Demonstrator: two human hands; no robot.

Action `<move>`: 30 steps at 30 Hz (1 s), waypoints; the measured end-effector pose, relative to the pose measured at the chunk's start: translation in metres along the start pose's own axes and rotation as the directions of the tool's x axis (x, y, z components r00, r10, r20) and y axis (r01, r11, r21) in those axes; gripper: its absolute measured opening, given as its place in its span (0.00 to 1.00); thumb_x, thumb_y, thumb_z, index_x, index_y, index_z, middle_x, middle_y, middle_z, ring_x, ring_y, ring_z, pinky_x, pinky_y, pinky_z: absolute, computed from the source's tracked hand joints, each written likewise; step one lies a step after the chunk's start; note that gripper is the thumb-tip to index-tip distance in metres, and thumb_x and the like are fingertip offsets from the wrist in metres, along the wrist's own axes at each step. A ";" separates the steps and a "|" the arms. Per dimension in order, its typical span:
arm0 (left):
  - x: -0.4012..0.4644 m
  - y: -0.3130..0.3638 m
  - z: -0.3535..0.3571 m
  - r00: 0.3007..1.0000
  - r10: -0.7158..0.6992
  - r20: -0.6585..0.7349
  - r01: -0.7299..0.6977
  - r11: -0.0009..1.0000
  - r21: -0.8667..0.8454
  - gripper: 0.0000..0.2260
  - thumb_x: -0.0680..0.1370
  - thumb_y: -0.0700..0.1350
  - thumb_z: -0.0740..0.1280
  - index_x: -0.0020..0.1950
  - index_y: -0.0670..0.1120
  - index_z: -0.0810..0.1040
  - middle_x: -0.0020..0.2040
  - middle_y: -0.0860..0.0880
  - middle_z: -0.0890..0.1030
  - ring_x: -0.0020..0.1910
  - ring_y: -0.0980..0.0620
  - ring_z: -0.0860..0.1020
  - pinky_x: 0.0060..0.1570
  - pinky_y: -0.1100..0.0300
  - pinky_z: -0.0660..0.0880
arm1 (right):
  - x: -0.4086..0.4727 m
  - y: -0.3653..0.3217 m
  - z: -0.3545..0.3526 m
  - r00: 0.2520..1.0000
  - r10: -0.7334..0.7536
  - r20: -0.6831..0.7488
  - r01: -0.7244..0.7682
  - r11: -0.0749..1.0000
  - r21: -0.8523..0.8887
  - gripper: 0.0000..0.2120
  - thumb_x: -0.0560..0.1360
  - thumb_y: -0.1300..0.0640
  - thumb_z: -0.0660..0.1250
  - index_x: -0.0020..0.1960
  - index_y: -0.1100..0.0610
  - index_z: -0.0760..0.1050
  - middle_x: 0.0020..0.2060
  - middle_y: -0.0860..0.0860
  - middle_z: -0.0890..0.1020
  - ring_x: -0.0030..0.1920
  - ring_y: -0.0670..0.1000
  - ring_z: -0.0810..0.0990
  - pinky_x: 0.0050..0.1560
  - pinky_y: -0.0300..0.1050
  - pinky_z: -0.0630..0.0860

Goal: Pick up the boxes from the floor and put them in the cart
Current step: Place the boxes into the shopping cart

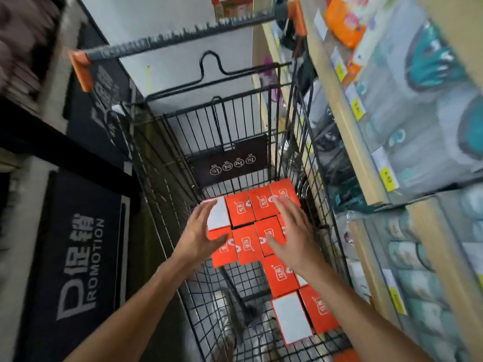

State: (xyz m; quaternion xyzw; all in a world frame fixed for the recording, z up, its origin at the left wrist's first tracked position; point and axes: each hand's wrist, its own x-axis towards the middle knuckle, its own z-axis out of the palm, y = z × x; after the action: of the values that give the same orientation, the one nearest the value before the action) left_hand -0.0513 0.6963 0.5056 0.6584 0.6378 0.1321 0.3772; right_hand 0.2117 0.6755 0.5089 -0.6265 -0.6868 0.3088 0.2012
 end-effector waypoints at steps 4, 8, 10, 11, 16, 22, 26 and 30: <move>-0.022 0.049 -0.072 0.973 0.225 -0.044 -0.215 0.961 0.174 0.31 0.73 0.58 0.68 0.74 0.49 0.70 0.73 0.52 0.70 0.74 0.52 0.66 0.71 0.43 0.68 | 0.008 -0.043 -0.055 0.998 -0.053 -0.025 0.052 0.998 -0.035 0.36 0.75 0.48 0.71 0.80 0.46 0.62 0.79 0.47 0.62 0.78 0.52 0.60 0.77 0.56 0.62; -0.048 0.101 -0.130 0.898 0.422 -0.123 -0.373 0.880 0.294 0.25 0.76 0.58 0.66 0.70 0.49 0.76 0.72 0.51 0.73 0.75 0.53 0.65 0.73 0.45 0.65 | 0.003 -0.081 -0.104 0.995 -0.097 -0.028 0.095 0.993 -0.064 0.32 0.76 0.42 0.68 0.78 0.46 0.64 0.78 0.46 0.63 0.78 0.51 0.58 0.78 0.57 0.60; -0.061 0.122 -0.151 0.862 0.486 -0.146 -0.414 0.840 0.352 0.23 0.77 0.57 0.66 0.70 0.50 0.76 0.72 0.52 0.73 0.76 0.51 0.64 0.73 0.44 0.64 | -0.007 -0.098 -0.122 0.991 -0.127 -0.033 0.124 0.988 -0.089 0.34 0.76 0.34 0.61 0.78 0.45 0.64 0.79 0.44 0.62 0.79 0.49 0.57 0.79 0.55 0.59; -0.067 0.132 -0.161 0.857 0.493 -0.148 -0.410 0.829 0.381 0.23 0.77 0.58 0.66 0.70 0.51 0.75 0.73 0.52 0.72 0.76 0.50 0.63 0.74 0.42 0.63 | -0.013 -0.106 -0.131 0.990 -0.138 -0.023 0.135 0.985 -0.109 0.35 0.75 0.32 0.57 0.78 0.44 0.63 0.79 0.43 0.61 0.79 0.48 0.56 0.79 0.54 0.58; -0.097 0.174 -0.187 0.870 0.477 -0.121 -0.373 0.799 0.471 0.27 0.79 0.67 0.56 0.75 0.56 0.70 0.77 0.54 0.65 0.80 0.50 0.54 0.76 0.39 0.56 | -0.036 -0.135 -0.171 0.979 -0.201 -0.023 0.194 0.965 -0.178 0.37 0.74 0.28 0.53 0.78 0.45 0.65 0.78 0.44 0.63 0.79 0.49 0.57 0.78 0.56 0.59; -0.110 0.193 -0.201 0.877 0.480 0.003 -0.435 0.792 0.428 0.31 0.78 0.72 0.52 0.79 0.61 0.58 0.81 0.57 0.55 0.80 0.53 0.47 0.78 0.41 0.54 | -0.064 -0.160 -0.204 0.983 -0.165 -0.077 0.142 0.960 -0.240 0.35 0.76 0.27 0.54 0.78 0.43 0.63 0.78 0.41 0.63 0.79 0.47 0.58 0.78 0.54 0.60; -0.113 0.196 -0.213 0.828 0.558 0.064 -0.544 0.767 0.340 0.31 0.78 0.71 0.54 0.79 0.62 0.54 0.81 0.57 0.51 0.80 0.52 0.51 0.76 0.44 0.58 | -0.090 -0.181 -0.212 0.981 -0.094 -0.167 0.045 0.960 -0.278 0.37 0.76 0.25 0.51 0.78 0.44 0.65 0.77 0.43 0.66 0.77 0.47 0.61 0.76 0.53 0.63; -0.113 0.196 -0.215 0.746 0.650 0.145 -0.663 0.703 0.260 0.31 0.79 0.69 0.55 0.79 0.60 0.55 0.80 0.57 0.54 0.78 0.55 0.54 0.76 0.47 0.58 | -0.132 -0.203 -0.212 0.972 0.006 -0.237 -0.079 0.950 -0.301 0.40 0.75 0.23 0.48 0.78 0.46 0.65 0.77 0.43 0.66 0.77 0.46 0.61 0.76 0.50 0.62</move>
State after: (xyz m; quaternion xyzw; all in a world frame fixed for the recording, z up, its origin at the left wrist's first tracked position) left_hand -0.0644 0.6804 0.8167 0.8932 0.3658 0.1470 0.2164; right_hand 0.2207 0.5768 0.8147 -0.6968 -0.6843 0.1267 0.1733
